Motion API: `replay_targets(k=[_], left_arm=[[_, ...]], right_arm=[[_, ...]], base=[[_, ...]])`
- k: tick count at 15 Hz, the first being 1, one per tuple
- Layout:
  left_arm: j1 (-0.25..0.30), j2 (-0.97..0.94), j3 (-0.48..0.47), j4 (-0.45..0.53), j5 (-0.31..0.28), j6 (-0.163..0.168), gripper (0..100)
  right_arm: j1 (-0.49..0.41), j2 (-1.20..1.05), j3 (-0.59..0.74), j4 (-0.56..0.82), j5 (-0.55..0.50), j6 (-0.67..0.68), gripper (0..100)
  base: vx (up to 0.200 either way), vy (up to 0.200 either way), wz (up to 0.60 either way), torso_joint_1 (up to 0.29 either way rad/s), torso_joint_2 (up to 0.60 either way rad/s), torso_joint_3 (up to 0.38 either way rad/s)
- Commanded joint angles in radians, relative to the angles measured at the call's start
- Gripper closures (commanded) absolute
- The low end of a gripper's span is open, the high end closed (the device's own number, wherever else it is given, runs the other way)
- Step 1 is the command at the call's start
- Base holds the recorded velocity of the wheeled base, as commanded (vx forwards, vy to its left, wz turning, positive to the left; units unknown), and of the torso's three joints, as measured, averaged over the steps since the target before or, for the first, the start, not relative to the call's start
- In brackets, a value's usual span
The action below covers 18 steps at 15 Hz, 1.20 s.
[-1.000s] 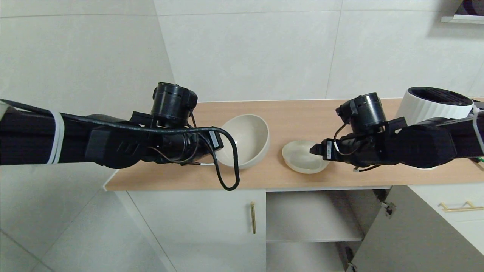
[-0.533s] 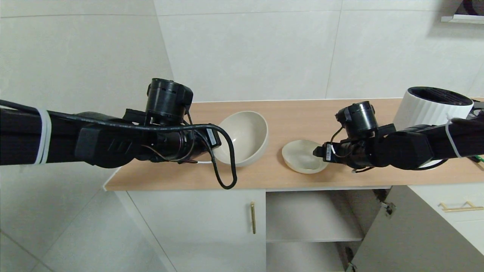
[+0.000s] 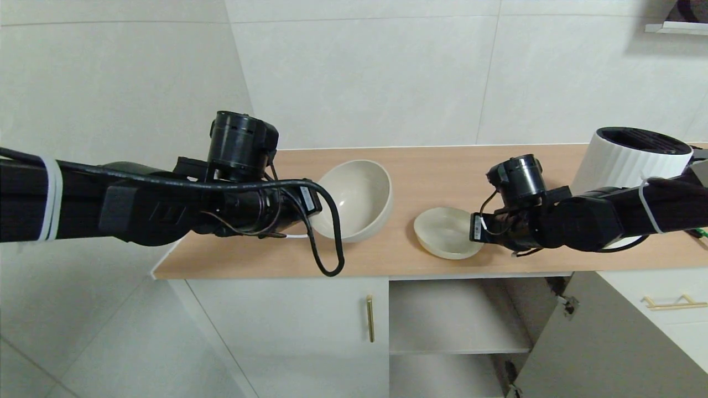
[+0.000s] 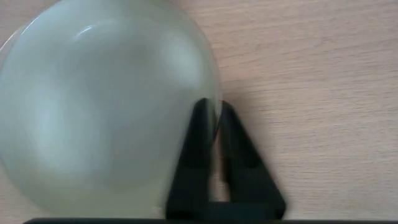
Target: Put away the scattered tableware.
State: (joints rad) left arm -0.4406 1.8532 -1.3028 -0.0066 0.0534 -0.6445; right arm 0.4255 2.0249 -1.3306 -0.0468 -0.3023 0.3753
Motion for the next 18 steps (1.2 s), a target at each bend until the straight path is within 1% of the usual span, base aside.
replay_targets(k=[1,3,4,5,7,8,9,10,11,13,15,18], left_arm=[[0.0,-0.005,0.0,0.0,0.0,-0.001,100],[0.0,-0.014,0.003,0.004,-0.001,0.0,100],[-0.001,-0.028,0.023,0.0,-0.001,0.006,100],[-0.001,-0.052,0.05,-0.001,-0.001,0.028,100],[-0.001,-0.111,0.1,-0.004,-0.001,0.072,100],[0.0,-0.137,0.117,-0.006,-0.003,0.086,100],[-0.003,-0.19,0.154,-0.004,-0.021,0.105,100],[-0.006,-0.243,0.192,-0.001,-0.055,0.112,100],[-0.006,-0.296,0.237,-0.001,-0.095,0.112,100],[-0.006,-0.371,0.278,-0.001,-0.144,0.114,100],[-0.013,-0.381,0.293,0.0,-0.153,0.114,100],[-0.02,-0.345,0.306,0.0,-0.153,0.114,100]], right_arm=[[-0.001,-0.009,0.001,0.001,0.0,0.001,100],[-0.001,-0.028,0.002,0.004,0.002,0.002,100],[-0.001,-0.051,0.007,0.007,0.003,0.005,100],[-0.001,-0.092,0.014,0.008,0.017,0.007,100],[-0.001,-0.193,0.062,0.022,0.103,0.008,100],[-0.001,-0.232,0.088,0.024,0.137,0.008,100],[-0.001,-0.305,0.143,0.031,0.183,0.007,100],[0.001,-0.357,0.172,0.039,0.2,0.007,100],[0.002,-0.4,0.208,0.044,0.201,0.007,100],[0.004,-0.477,0.291,0.045,0.21,0.007,100],[0.004,-0.514,0.341,0.044,0.218,0.008,100],[0.004,-0.555,0.393,0.036,0.226,0.011,100]], base=[[0.0,0.0,0.0,0.0,0.0,0.0],[0.0,0.0,0.0,0.0,0.0,0.0],[0.0,0.0,0.0,0.0,0.0,0.0],[0.0,0.0,0.0,0.0,0.0,0.0],[0.0,0.0,0.0,0.0,0.0,0.0],[0.0,0.0,0.0,0.0,0.0,0.0],[0.0,0.0,0.0,0.0,0.0,0.0],[0.0,0.0,0.0,0.0,0.0,0.0],[0.0,0.0,0.0,0.0,0.0,0.0],[0.0,0.0,0.0,0.0,0.0,0.0],[0.0,0.0,0.0,0.0,0.0,0.0],[0.0,0.0,0.0,0.0,0.0,0.0]])
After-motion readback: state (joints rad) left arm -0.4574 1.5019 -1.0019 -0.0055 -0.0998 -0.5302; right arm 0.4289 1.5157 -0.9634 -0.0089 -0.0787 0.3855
